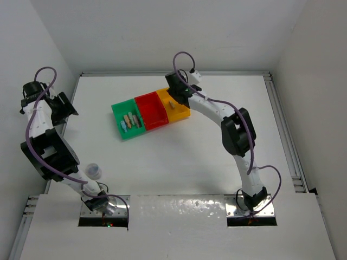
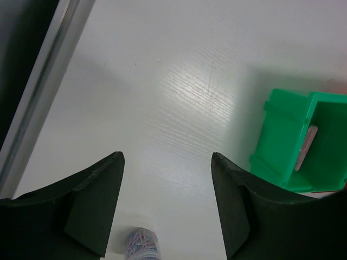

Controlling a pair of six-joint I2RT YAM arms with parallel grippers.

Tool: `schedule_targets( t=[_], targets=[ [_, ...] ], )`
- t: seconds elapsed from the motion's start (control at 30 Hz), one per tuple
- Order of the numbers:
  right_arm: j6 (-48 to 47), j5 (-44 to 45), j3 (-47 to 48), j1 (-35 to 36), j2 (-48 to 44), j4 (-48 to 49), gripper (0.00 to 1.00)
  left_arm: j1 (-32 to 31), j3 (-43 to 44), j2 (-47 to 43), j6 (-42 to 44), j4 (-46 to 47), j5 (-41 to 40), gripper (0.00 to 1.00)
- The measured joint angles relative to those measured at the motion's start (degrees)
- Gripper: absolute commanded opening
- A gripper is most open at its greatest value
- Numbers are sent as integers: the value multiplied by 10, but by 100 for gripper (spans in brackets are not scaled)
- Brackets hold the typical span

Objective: Sort the stationery into containers
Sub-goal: Place the stationery in the storage box, then pick up the stationery from the corner of the board.

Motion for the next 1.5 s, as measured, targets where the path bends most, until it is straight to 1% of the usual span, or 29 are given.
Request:
schedule_targets(
  t=[0.2, 0.43, 0.47, 0.5, 0.6, 0.63, 0.7, 0.73, 0.87, 0.97, 1.03, 1.13, 1.23, 1.27, 1.3, 1.33, 1.43, 1.5],
  targets=[
    [40, 16, 19, -8, 42, -24, 0, 0, -2, 0, 0, 0, 5, 63],
    [63, 18, 12, -14, 77, -42, 0, 1, -2, 0, 0, 0, 5, 63],
    [65, 18, 12, -13, 78, -45, 2, 1, -2, 0, 0, 0, 4, 64],
    [68, 18, 12, -13, 78, -47, 11, 1, -2, 0, 0, 0, 5, 64],
    [71, 13, 10, -13, 78, -46, 30, 1, -2, 0, 6, 0, 4, 64],
    [72, 11, 7, -13, 78, -42, 42, 1, -2, 0, 9, 0, 4, 64],
    [74, 3, 1, -13, 78, -31, 52, 1, -2, 0, 13, 0, 4, 64],
    [76, 1, -3, -12, 78, -29, 52, 1, -2, 0, 13, 0, 4, 64],
    [75, -14, -14, -12, 77, -15, 62, 1, -2, 0, 24, 0, 4, 64],
    [58, -14, -28, -9, 69, -8, 65, -1, -2, 0, 44, -4, 3, 63],
    [40, -8, -64, -8, 44, 10, 71, -5, -2, 0, 71, -13, -3, 63],
    [-3, 2, -130, -5, -15, 39, 74, -30, -6, -1, 147, -37, -24, 63],
    [-57, 6, -173, 2, -77, 85, 76, -62, -48, -15, 233, -47, -45, 67],
    [-75, 6, -184, 5, -97, 100, 77, -73, -71, -24, 265, -57, -53, 75],
    [-91, 5, -195, 8, -118, 119, 79, -82, -94, -35, 300, -71, -61, 80],
    [-106, 3, -206, 11, -137, 137, 80, -88, -113, -46, 330, -85, -66, 99],
    [-156, -23, -240, 13, -192, 184, 81, -96, -158, -92, 425, -134, -76, 100],
    [-186, -47, -259, 10, -219, 204, 81, -102, -186, -144, 489, -151, -88, 100]
  ],
)
